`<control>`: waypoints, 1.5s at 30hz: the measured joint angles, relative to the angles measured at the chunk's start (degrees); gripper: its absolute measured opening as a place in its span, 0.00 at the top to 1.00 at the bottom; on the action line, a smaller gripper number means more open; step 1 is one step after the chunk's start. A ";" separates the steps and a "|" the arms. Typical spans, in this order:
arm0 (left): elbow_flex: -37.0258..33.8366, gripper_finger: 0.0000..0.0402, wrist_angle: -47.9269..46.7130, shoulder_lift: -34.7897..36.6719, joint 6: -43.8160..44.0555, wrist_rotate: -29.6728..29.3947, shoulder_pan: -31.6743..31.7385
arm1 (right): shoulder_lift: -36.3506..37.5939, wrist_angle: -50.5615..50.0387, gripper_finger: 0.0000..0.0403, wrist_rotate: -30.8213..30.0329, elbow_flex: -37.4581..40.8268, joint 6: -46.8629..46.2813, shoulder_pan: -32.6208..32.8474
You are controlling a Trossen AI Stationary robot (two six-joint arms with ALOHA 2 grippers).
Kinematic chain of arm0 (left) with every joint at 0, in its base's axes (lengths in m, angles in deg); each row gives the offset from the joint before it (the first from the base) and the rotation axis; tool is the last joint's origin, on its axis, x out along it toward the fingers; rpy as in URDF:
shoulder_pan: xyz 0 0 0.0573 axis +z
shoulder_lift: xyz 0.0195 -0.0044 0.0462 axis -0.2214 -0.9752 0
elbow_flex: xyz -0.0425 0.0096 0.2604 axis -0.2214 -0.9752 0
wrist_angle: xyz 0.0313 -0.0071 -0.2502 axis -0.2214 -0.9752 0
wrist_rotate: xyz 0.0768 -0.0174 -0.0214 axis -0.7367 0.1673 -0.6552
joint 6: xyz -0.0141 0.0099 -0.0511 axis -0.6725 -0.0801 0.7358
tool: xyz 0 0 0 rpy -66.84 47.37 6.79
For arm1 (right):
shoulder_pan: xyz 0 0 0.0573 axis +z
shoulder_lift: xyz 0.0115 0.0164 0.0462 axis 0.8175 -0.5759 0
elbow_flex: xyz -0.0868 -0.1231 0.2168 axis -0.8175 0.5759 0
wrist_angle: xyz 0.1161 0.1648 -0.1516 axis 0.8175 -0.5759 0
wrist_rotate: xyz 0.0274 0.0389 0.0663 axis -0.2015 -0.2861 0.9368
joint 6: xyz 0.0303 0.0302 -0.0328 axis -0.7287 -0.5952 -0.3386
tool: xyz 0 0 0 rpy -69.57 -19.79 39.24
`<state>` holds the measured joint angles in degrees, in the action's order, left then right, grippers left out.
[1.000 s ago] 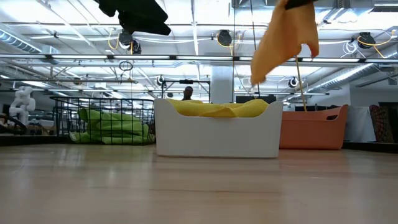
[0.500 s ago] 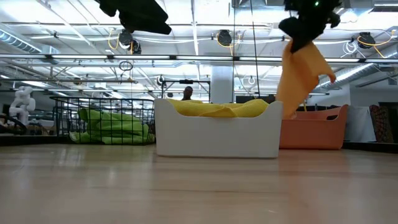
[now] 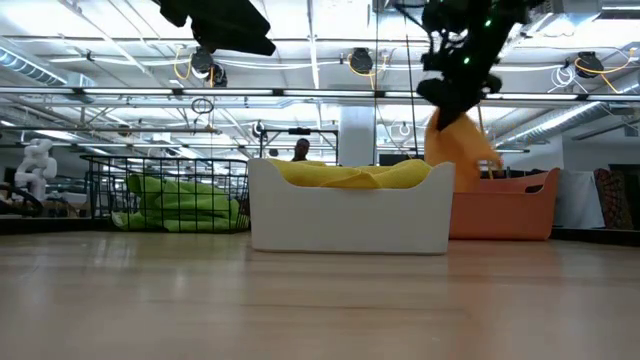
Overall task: Sort microfiber towel by color & place in baskets
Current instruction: Put the bottom orange microfiber towel into the orange bin, then put the orange microfiber towel into the orange bin
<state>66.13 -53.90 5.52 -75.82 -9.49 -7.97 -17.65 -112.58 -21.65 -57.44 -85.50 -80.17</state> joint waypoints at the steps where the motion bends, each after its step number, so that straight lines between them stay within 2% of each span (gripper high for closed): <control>1: 0.00 0.41 -0.01 0.00 0.00 0.00 -0.01 | -0.71 2.11 0.97 1.38 0.52 0.60 -0.75; 7: 0.00 0.41 -0.02 0.00 0.00 0.00 -0.10 | -4.03 7.50 0.97 5.52 1.51 2.60 -3.63; 11: 0.00 0.41 -0.03 0.00 -0.01 0.00 -0.10 | -4.96 8.38 0.97 7.54 1.51 3.00 -5.12; 19: 0.00 0.41 -0.07 0.00 -0.02 0.04 -0.10 | -5.87 8.98 0.94 15.54 1.53 2.35 -8.14; 28: -0.07 0.41 -0.57 -0.57 -0.10 1.46 -0.40 | -7.82 9.64 0.87 14.29 4.47 0.09 -8.79; 31: -0.07 0.41 -0.67 -1.28 -0.20 1.49 -0.39 | -7.69 9.60 0.81 13.63 5.30 -1.22 -8.85; 35: -0.04 0.41 -0.17 -1.39 -0.20 1.49 -0.38 | -7.38 6.22 0.68 13.29 5.57 -1.87 -8.83; 41: -0.07 0.41 0.13 -1.53 -0.20 1.46 -0.38 | -7.34 1.72 0.46 5.93 5.27 -2.59 -8.84; 45: -0.07 0.41 0.00 -1.55 -0.20 1.45 -0.38 | -5.99 1.05 0.35 4.72 5.19 -2.79 -8.81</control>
<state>66.07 -53.90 3.97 -76.01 -8.04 -8.35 -23.64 -111.53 -16.93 -52.26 -88.29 -88.99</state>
